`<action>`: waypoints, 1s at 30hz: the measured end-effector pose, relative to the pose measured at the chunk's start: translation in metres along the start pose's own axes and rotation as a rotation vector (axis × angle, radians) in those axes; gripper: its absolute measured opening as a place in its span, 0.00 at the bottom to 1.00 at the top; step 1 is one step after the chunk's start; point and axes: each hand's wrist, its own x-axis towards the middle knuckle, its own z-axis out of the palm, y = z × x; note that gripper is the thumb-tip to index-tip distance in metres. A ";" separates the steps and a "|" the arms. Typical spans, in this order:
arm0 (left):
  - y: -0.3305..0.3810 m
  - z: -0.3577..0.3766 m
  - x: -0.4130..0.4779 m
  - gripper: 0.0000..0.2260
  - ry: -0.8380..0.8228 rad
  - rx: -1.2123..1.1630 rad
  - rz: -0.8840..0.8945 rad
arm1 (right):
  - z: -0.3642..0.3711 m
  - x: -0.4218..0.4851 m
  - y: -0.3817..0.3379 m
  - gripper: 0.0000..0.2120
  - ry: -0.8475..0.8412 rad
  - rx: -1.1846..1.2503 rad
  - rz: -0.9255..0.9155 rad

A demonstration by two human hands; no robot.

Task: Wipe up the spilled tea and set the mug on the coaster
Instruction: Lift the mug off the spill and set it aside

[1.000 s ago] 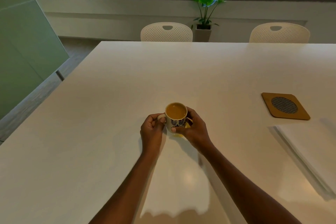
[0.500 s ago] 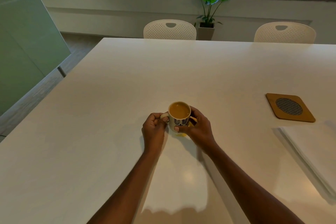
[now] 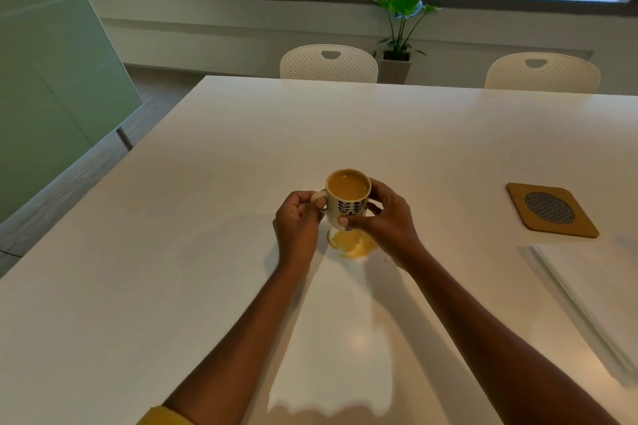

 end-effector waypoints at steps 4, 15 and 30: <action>0.014 0.000 0.002 0.03 0.011 -0.002 0.011 | 0.001 0.004 -0.013 0.38 0.000 -0.004 -0.012; 0.028 -0.034 0.002 0.03 0.091 -0.017 -0.005 | 0.032 0.008 -0.028 0.39 -0.072 0.012 -0.033; 0.038 -0.141 0.011 0.04 0.287 0.034 0.001 | 0.145 0.009 -0.050 0.40 -0.246 0.059 -0.027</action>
